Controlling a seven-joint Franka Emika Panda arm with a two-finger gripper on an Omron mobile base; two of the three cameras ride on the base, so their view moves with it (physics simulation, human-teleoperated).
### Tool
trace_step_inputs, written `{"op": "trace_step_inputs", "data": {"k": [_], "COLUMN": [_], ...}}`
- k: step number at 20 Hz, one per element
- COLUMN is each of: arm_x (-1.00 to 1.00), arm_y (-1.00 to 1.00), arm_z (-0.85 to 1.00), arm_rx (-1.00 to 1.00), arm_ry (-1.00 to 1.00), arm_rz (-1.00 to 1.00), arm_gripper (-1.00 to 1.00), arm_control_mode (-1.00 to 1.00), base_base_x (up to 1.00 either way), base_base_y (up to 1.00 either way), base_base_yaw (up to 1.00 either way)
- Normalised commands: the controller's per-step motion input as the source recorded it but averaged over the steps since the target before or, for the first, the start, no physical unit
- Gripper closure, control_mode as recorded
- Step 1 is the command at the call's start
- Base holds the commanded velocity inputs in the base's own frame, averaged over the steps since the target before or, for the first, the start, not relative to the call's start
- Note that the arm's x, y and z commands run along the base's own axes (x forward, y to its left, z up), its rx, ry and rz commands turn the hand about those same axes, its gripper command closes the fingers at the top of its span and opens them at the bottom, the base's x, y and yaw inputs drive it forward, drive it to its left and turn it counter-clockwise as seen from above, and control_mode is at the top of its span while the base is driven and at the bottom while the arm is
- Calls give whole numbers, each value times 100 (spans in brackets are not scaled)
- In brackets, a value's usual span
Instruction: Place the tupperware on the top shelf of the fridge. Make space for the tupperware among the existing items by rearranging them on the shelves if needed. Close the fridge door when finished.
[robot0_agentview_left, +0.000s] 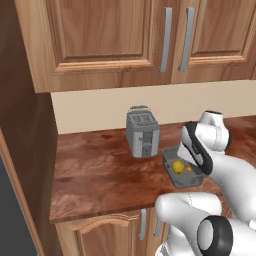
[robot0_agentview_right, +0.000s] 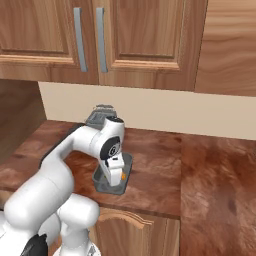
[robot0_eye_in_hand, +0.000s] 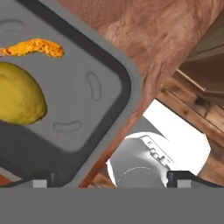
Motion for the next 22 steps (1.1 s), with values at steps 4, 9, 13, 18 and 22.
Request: {"op": "trace_step_inputs", "data": {"k": [4, 9, 13, 18, 22], "arm_x": [16, 22, 28, 30, 7], "arm_y": [0, 0, 0, 0, 3], "arm_z": [-54, -50, -45, -39, -43], "arm_rx": [0, 0, 0, 0, 0], "arm_ry": [-3, -5, -6, -3, -14], "arm_rz": [-1, -4, -6, -6, -2], "arm_gripper": [-100, -100, -100, -100, -100], "arm_control_mode": [-100, -100, -100, -100, -100], "base_base_x": [0, 0, 0, 0, 0], "base_base_y": [0, 0, 0, 0, 0], "base_base_yaw": [0, 0, 0, 0, 0]}}
